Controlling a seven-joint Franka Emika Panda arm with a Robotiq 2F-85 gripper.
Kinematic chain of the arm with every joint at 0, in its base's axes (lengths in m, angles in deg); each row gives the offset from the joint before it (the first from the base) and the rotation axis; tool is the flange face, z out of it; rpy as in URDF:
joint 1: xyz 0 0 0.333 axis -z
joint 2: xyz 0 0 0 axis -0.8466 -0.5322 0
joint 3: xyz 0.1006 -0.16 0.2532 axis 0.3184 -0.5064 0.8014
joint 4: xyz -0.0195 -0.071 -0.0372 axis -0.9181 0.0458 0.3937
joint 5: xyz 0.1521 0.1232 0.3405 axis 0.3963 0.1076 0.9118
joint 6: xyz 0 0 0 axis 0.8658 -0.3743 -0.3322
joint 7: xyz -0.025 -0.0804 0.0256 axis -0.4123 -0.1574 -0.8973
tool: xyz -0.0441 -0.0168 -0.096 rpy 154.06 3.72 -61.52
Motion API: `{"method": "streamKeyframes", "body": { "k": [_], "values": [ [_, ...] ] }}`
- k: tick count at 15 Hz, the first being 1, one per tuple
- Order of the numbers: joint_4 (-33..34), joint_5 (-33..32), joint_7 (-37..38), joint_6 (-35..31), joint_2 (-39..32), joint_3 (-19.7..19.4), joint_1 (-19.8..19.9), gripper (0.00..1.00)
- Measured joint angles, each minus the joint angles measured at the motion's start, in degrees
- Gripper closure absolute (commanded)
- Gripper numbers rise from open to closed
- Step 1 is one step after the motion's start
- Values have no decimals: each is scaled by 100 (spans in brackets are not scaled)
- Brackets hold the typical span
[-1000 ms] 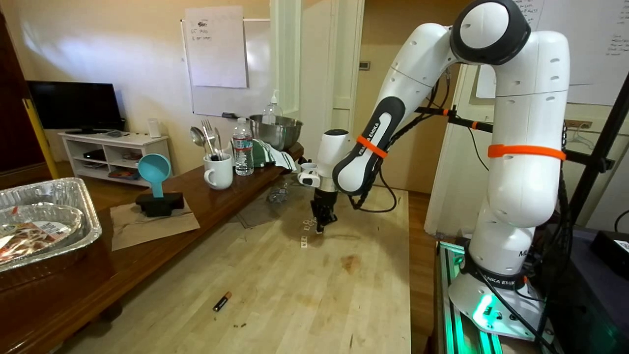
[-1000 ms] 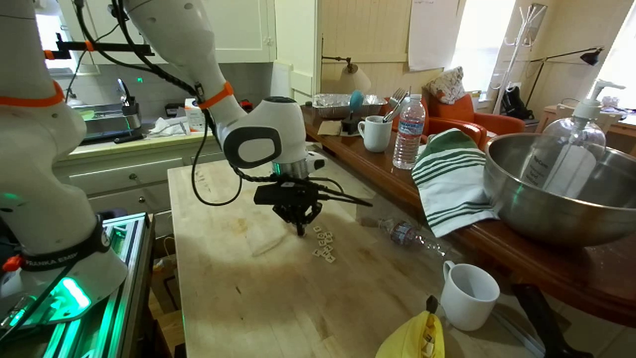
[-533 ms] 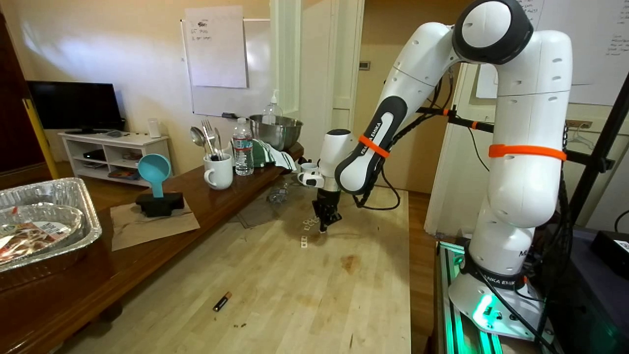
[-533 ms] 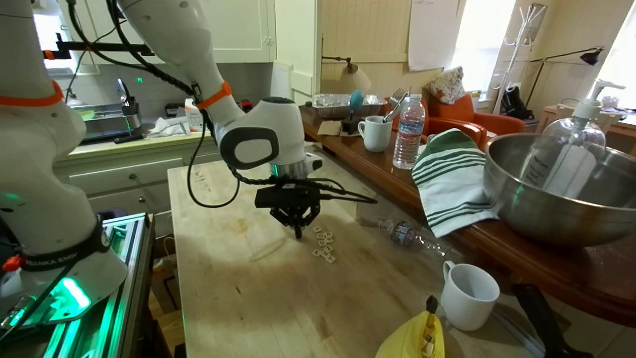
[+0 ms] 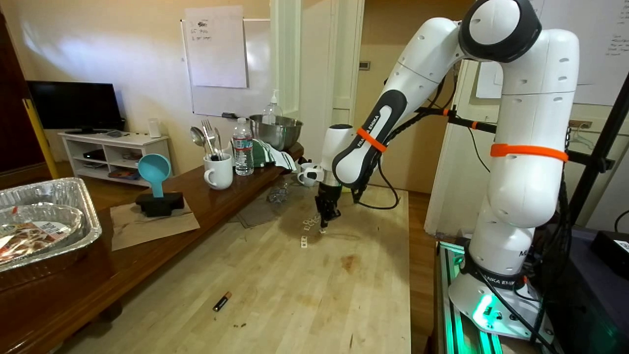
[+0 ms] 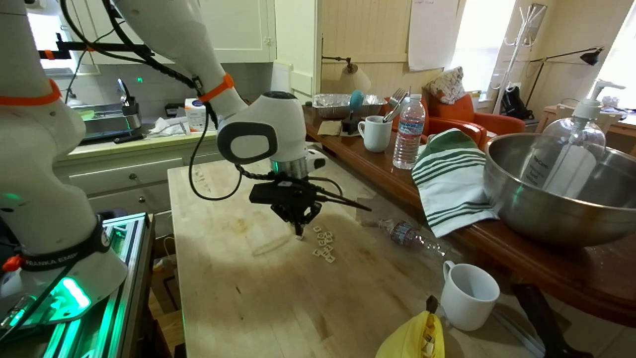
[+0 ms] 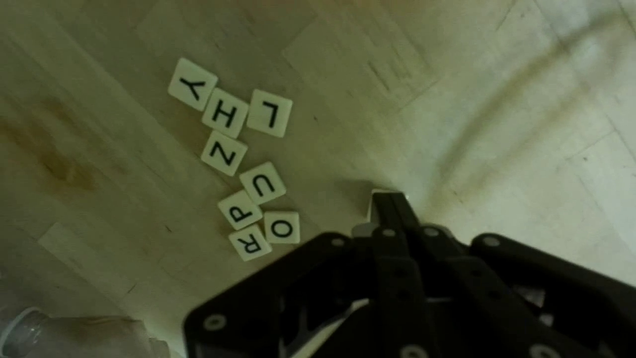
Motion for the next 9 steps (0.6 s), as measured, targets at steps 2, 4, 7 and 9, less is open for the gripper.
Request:
{"method": "streamKeyframes", "body": {
  "k": [2, 4, 7, 9],
  "values": [
    [1, -91, 473, 0, 30, -155, -95, 100],
    [1, -216, 1063, 0, 25, -306, -187, 100],
    [1, -335, 1876, 9, -18, -411, -288, 100],
    [1, -361, 2290, 9, -41, -423, -336, 100]
  ]
}}
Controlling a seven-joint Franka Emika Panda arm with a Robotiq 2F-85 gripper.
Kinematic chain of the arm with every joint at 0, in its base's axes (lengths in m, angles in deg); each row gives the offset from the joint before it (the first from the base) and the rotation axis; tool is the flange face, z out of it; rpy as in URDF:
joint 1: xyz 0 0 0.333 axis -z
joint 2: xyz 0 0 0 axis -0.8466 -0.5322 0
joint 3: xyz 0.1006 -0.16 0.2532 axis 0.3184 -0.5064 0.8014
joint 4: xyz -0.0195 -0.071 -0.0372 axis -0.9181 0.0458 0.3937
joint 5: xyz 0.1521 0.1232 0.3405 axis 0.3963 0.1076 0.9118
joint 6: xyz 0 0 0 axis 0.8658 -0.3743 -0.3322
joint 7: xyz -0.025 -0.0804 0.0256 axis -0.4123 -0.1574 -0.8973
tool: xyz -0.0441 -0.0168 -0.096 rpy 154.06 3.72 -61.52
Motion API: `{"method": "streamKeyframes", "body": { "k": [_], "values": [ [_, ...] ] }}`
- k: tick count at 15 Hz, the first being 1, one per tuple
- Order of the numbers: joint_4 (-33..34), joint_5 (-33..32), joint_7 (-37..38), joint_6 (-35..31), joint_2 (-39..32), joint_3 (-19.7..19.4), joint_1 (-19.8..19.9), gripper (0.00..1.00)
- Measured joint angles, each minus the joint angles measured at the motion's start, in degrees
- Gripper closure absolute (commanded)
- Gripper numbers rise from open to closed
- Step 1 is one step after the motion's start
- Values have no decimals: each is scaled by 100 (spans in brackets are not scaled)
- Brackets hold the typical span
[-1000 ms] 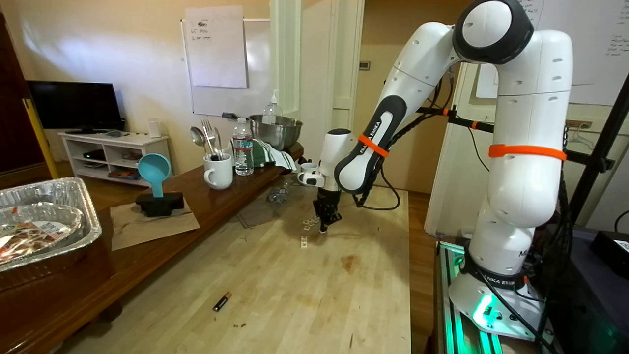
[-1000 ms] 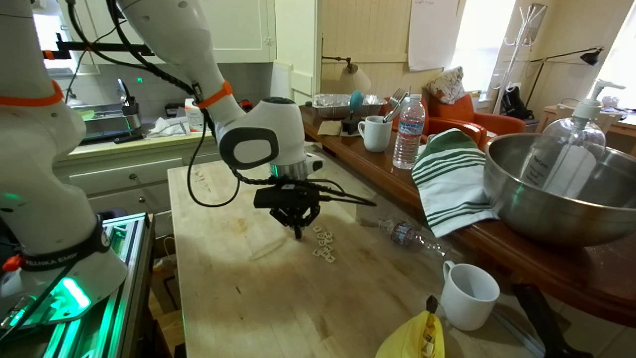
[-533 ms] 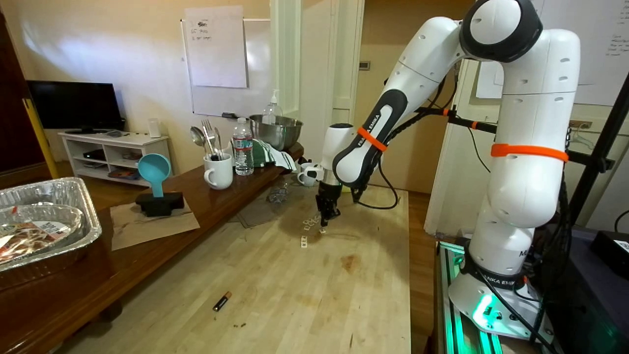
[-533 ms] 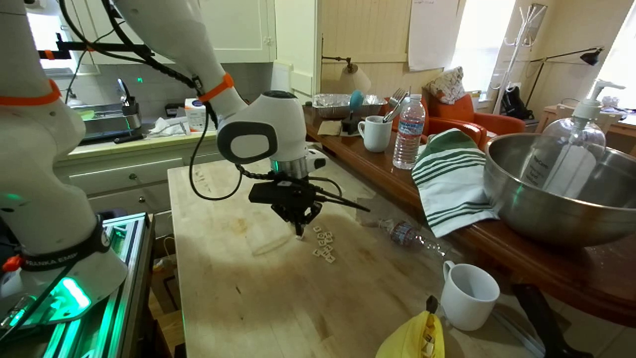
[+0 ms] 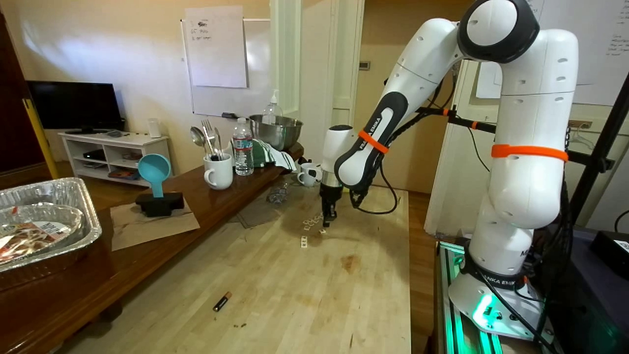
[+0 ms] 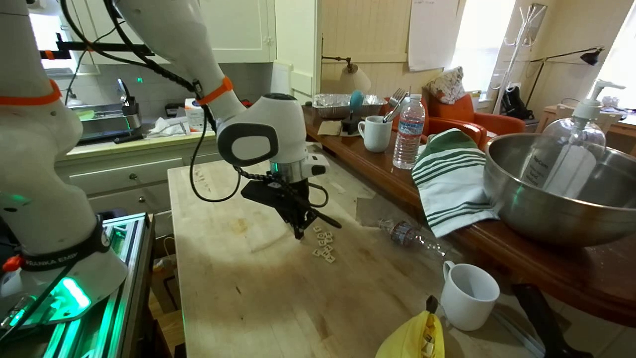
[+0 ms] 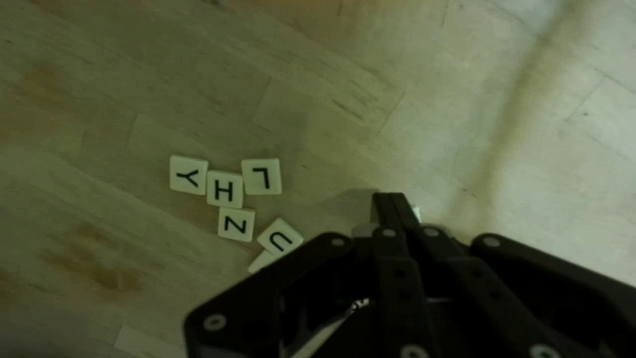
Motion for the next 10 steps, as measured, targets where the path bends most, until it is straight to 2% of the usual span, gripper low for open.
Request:
{"method": "streamKeyframes", "body": {
  "k": [10],
  "values": [
    [0, -30, 835, 0, -66, 23, -55, 100]
  ]
}}
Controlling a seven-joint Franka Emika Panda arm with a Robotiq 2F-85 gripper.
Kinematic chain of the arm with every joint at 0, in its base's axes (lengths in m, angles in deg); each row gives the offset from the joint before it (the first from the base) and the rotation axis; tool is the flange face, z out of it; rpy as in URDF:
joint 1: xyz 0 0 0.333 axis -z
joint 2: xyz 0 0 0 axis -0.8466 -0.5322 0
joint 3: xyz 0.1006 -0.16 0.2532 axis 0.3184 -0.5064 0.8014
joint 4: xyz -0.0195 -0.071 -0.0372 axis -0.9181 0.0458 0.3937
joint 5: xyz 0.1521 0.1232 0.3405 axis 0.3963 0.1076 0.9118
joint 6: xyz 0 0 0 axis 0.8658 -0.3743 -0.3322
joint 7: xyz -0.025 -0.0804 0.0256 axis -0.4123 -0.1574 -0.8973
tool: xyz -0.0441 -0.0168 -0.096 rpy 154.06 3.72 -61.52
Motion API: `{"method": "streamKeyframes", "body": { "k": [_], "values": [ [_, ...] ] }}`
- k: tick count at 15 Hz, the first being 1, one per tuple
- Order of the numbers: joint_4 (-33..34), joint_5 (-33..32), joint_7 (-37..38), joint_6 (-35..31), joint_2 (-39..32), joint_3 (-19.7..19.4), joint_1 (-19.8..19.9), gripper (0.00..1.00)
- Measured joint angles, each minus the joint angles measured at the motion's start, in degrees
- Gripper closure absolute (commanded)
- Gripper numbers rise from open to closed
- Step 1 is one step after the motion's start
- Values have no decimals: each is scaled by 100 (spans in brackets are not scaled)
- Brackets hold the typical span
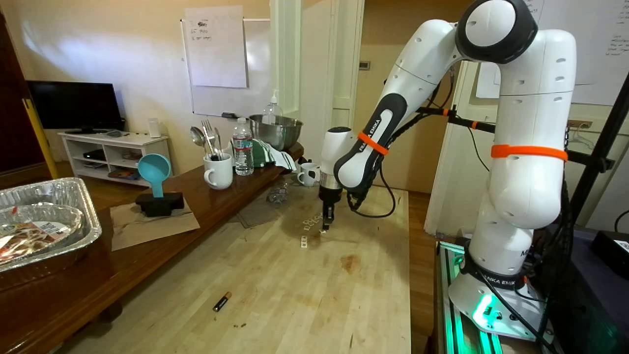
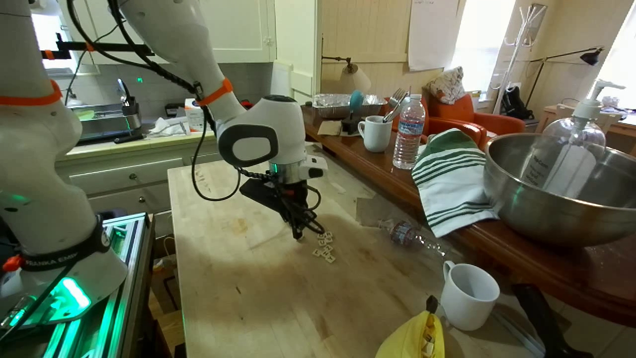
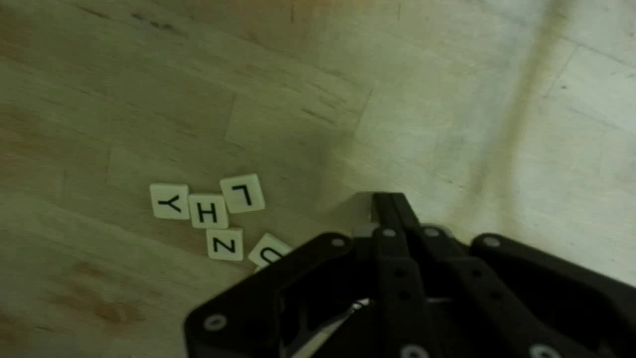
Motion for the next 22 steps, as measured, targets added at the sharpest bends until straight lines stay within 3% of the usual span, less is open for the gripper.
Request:
{"method": "streamKeyframes", "body": {
  "k": [8, 22],
  "values": [
    [7, -212, 166, -4, -59, 17, -28, 100],
    [10, -1008, -1265, -28, -59, 99, -72, 100]
  ]
}}
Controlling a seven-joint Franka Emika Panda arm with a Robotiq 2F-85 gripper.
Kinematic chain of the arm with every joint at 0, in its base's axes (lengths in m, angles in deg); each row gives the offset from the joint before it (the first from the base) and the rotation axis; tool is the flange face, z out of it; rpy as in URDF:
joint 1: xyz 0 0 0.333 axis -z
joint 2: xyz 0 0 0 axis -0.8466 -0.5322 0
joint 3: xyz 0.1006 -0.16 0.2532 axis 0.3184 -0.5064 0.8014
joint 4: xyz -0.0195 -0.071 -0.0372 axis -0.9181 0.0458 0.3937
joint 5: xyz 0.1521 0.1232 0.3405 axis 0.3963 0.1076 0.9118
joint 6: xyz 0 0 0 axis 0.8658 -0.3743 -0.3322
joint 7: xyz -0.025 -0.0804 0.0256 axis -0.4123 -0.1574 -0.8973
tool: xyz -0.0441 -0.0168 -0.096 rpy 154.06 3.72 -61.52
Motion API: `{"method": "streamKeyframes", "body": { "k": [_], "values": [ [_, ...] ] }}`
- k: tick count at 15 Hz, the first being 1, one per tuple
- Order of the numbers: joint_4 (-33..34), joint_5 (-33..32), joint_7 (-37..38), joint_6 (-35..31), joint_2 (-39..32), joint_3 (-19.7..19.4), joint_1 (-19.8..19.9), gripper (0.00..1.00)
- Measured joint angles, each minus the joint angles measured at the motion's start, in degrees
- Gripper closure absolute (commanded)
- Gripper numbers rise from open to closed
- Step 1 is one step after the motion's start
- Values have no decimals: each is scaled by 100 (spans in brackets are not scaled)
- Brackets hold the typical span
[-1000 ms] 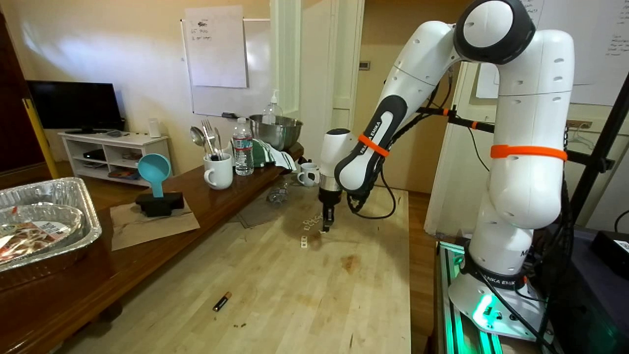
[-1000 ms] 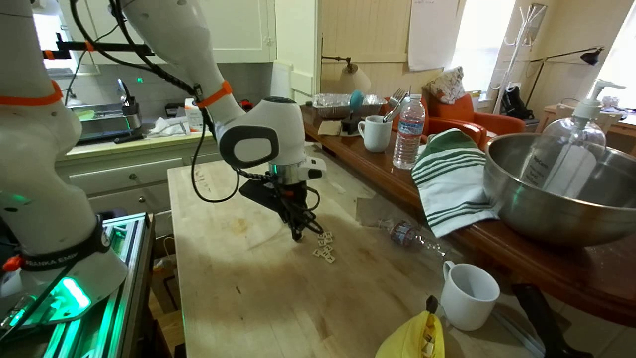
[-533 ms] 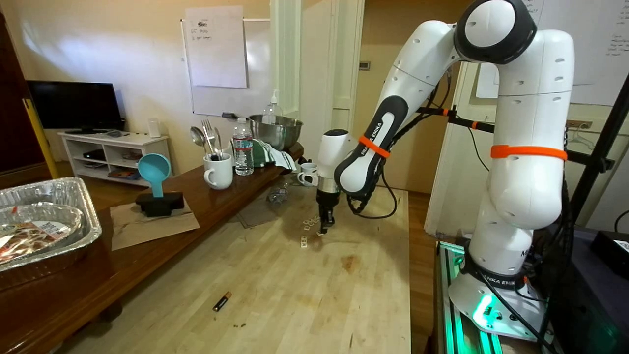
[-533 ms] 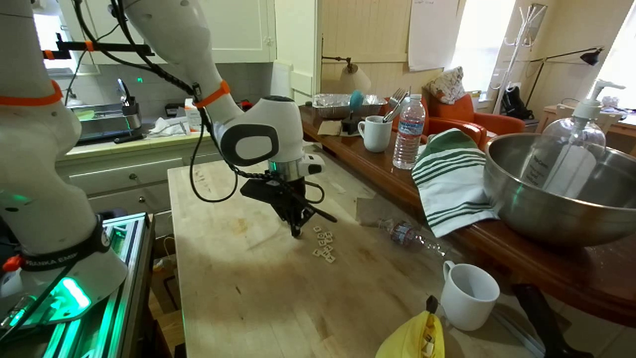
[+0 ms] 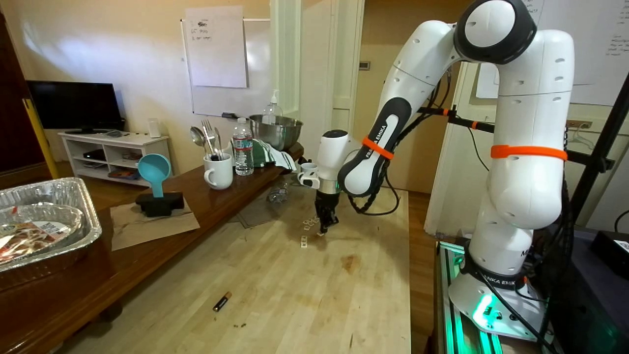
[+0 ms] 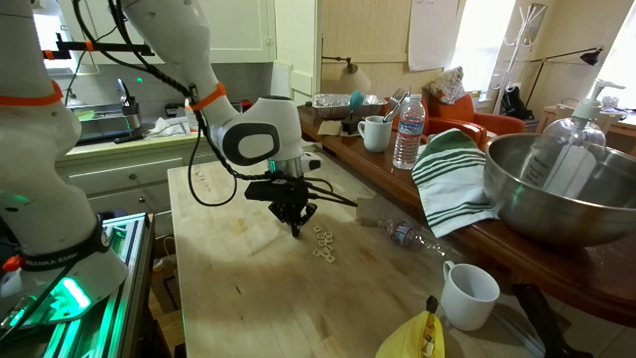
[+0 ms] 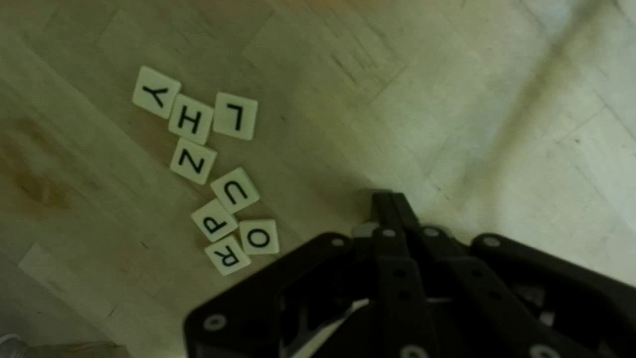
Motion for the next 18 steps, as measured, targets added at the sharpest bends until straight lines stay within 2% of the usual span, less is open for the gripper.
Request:
{"method": "streamKeyframes", "body": {
  "k": [5, 11, 18],
  "values": [
    [0, -159, -102, -7, 6, -50, 2, 100],
    [0, 230, -27, -8, 115, -52, 8, 100],
    [6, 255, 1358, -8, 146, -118, -34, 100]
  ]
}}
